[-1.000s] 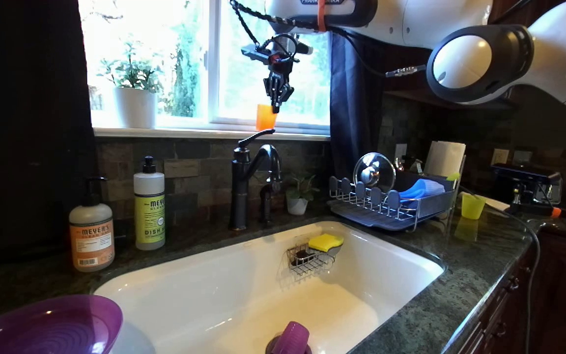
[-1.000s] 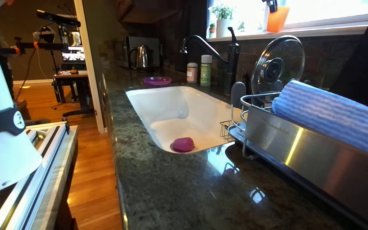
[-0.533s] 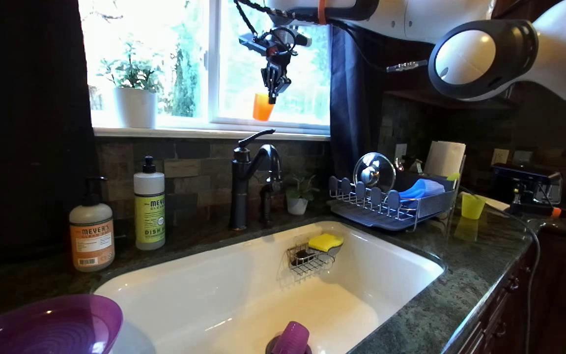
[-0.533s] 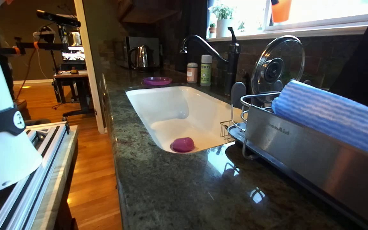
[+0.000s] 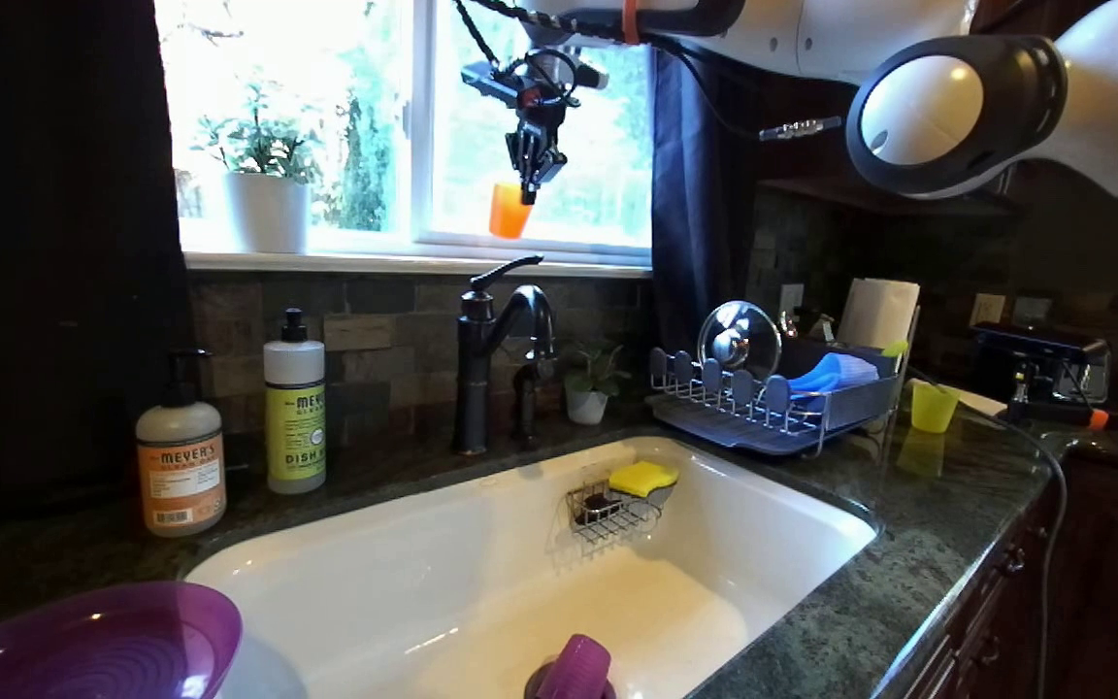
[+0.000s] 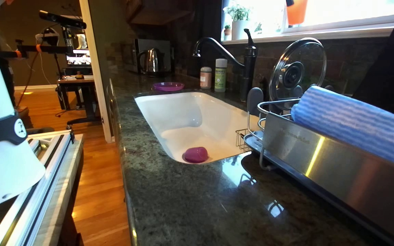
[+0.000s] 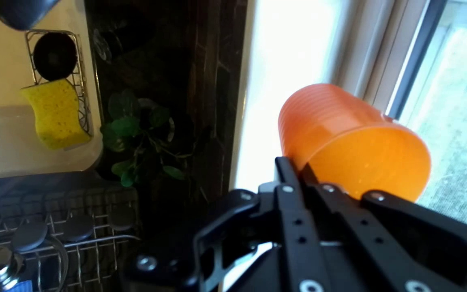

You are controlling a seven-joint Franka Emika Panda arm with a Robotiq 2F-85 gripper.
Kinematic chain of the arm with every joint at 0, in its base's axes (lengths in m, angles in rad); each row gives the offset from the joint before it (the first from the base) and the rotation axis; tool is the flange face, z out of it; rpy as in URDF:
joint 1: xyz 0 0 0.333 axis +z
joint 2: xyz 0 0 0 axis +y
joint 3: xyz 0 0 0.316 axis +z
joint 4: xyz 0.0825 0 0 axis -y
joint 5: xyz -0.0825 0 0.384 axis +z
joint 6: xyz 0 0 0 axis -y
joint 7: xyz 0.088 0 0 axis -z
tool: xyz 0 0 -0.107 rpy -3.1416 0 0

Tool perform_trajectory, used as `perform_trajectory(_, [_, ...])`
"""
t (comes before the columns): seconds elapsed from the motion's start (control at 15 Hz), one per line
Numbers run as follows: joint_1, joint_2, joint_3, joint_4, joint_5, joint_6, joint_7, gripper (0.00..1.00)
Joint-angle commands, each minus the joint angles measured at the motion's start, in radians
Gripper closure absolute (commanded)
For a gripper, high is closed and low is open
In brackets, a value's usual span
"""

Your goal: Put the orange cup onto the windowsill

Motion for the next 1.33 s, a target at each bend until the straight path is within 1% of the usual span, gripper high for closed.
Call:
perform_trajectory(0.0, [0.009,-0.001,0.003,0.0,-0.002,-0.001,0.0,0.96])
perform_trajectory(0.13, [0.022,-0.001,0.004,0.0,-0.003,-0.001,0.003,0.96])
perform_trajectory(0.6, [0.018,-0.001,0.004,0.0,-0.003,-0.001,0.003,0.96])
perform_trajectory(0.67, [0.018,-0.001,0.004,0.0,-0.003,-0.001,0.003,0.99])
perform_trajectory(0.73, [0.018,-0.001,0.005,0.0,-0.002,0.015,0.003,0.99])
perform_trajectory(1.07, [0.015,0.001,0.03,0.0,0.03,0.056,0.017,0.99])
perform_trajectory(1.27, [0.018,0.003,0.039,0.0,0.037,0.049,0.03,0.99])
